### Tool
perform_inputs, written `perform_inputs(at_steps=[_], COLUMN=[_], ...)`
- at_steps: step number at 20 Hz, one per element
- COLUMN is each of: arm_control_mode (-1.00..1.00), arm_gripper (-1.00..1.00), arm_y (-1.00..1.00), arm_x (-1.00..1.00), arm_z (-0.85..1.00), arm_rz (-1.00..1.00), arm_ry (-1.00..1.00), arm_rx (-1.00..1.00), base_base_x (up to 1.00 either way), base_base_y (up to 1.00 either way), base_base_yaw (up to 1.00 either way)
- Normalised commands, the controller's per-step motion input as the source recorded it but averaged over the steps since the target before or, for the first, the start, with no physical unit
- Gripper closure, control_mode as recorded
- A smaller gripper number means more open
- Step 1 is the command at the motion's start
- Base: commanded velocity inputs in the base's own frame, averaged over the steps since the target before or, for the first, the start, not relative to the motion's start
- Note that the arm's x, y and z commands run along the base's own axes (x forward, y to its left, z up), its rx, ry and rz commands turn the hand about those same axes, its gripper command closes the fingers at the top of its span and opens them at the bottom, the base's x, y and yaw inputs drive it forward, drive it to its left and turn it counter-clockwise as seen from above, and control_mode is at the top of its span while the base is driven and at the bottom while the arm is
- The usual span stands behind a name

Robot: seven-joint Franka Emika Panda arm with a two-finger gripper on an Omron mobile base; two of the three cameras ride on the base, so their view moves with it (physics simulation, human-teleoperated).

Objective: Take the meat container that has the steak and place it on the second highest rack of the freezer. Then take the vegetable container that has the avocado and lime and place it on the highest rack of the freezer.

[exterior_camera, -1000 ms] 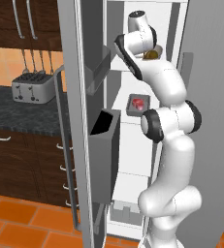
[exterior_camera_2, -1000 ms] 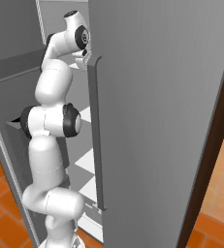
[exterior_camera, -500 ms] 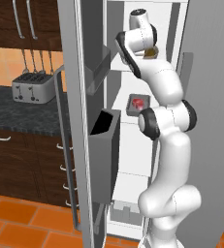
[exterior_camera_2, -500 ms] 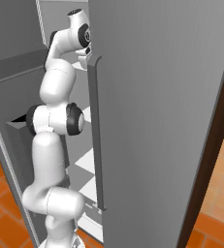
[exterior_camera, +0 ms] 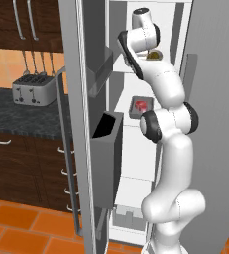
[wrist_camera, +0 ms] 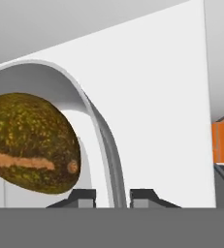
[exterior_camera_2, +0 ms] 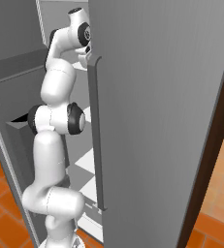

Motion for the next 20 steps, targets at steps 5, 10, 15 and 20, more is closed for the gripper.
perform_inputs(at_steps=[5,10,15,20], arm_control_mode=[-1.0,-1.0,-1.0,-1.0], arm_gripper=[-1.0,-1.0,-1.0,-1.0], arm_y=[0.0,-0.21,-0.14,0.12], arm_x=[0.0,-0.17,-0.06,-0.14], arm_z=[0.0,-0.07,-0.49,-0.09], arm_rz=[0.0,0.08,0.08,0.01], arm_ry=[0.0,-0.26,-0.33,-0.25], arm_rx=[0.0,0.03,0.05,0.0], base_base_x=[0.0,0.0,0.0,0.0], base_base_y=[0.0,0.0,0.0,0.0], base_base_yaw=[0.0,0.0,0.0,0.0])
